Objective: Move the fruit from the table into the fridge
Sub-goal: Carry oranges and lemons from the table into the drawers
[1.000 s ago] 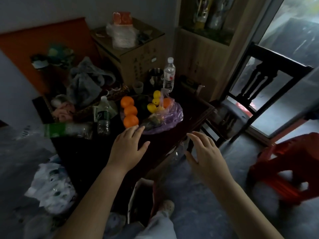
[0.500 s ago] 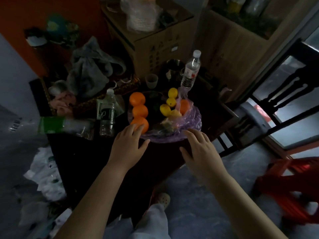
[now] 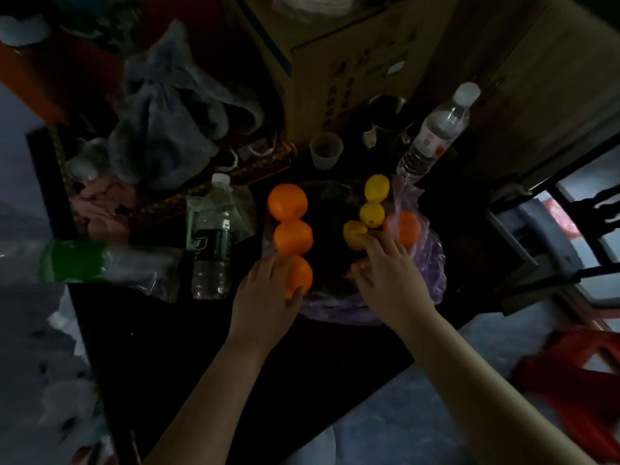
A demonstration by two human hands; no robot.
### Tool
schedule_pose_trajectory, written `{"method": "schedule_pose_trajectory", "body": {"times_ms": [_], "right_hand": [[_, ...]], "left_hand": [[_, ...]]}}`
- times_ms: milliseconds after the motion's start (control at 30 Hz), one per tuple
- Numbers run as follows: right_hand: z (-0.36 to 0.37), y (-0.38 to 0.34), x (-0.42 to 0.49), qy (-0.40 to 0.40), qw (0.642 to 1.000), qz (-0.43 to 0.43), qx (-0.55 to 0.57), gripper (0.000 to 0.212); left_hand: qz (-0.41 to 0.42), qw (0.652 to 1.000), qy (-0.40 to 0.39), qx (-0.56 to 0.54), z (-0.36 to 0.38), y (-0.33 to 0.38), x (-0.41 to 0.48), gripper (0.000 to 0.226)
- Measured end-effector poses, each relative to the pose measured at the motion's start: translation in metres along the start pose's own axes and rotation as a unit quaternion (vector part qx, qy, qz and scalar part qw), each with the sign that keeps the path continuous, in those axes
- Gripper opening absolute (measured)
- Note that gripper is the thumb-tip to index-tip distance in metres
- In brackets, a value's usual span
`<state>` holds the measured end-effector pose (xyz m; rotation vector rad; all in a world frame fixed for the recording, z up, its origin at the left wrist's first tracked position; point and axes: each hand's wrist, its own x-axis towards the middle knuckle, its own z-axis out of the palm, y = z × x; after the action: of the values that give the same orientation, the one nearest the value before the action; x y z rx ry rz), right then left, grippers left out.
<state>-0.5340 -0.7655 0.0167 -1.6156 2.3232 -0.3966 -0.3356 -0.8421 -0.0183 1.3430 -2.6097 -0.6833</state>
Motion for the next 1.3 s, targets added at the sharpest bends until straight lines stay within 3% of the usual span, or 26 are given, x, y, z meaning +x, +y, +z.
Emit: {"method": "schedule_pose_trajectory", "body": {"times_ms": [267,500,767,1033,1300], "right_hand": [[0.031,0.016,0.05,-0.023,0.999,0.032,-0.029,0.056],[0.048,0.027,0.061,-0.071,0.994,0.028,-0.077,0.061],[0.051,0.031,0.058,-0.111,0.988,0.037,-0.103,0.064],[0.043,0.025,0.055,-0.101,0.991,0.019,-0.079,0.059],[0.007,0.013,0.035,0.005,1.0,-0.009,0.009,0.056]], "left_hand": [[0.01,1.0,-0.014,-0.003,0.017,-0.002,0.018,0.053],[0.015,0.999,-0.024,0.028,0.024,0.002,0.017,0.072],[0.015,0.999,-0.002,0.038,0.031,0.008,0.012,0.079],[0.012,1.0,-0.006,-0.003,0.03,0.008,0.015,0.08],[0.018,0.998,0.03,-0.059,0.002,0.024,0.017,0.072]]}}
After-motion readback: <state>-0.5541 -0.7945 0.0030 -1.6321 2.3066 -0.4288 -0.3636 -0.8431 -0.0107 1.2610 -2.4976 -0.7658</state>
